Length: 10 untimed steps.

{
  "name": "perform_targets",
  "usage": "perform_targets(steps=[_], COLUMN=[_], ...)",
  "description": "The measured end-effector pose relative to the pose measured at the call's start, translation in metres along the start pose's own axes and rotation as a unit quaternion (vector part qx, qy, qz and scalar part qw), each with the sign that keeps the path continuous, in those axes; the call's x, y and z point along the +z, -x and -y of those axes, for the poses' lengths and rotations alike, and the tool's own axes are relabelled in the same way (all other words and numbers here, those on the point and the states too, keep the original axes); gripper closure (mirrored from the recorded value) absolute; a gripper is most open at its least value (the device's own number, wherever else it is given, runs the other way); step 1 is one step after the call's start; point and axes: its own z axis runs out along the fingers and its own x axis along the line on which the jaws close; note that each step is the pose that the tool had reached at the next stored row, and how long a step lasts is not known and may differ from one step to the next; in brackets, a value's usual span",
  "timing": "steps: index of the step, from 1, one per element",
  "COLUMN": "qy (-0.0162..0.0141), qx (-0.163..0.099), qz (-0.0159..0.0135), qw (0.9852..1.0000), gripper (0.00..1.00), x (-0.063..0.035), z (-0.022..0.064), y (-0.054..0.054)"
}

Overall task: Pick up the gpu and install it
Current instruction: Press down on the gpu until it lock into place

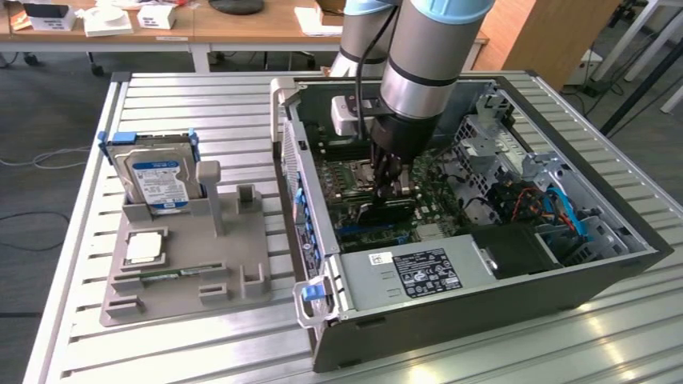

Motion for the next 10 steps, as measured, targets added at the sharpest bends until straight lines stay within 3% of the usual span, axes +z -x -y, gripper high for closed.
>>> perform_targets(steps=[10], qy=[0.0], qx=[0.0], qz=[0.0], qw=[1.0], gripper=[0.89], x=[0.0001], z=[-0.0003], y=[0.0002])
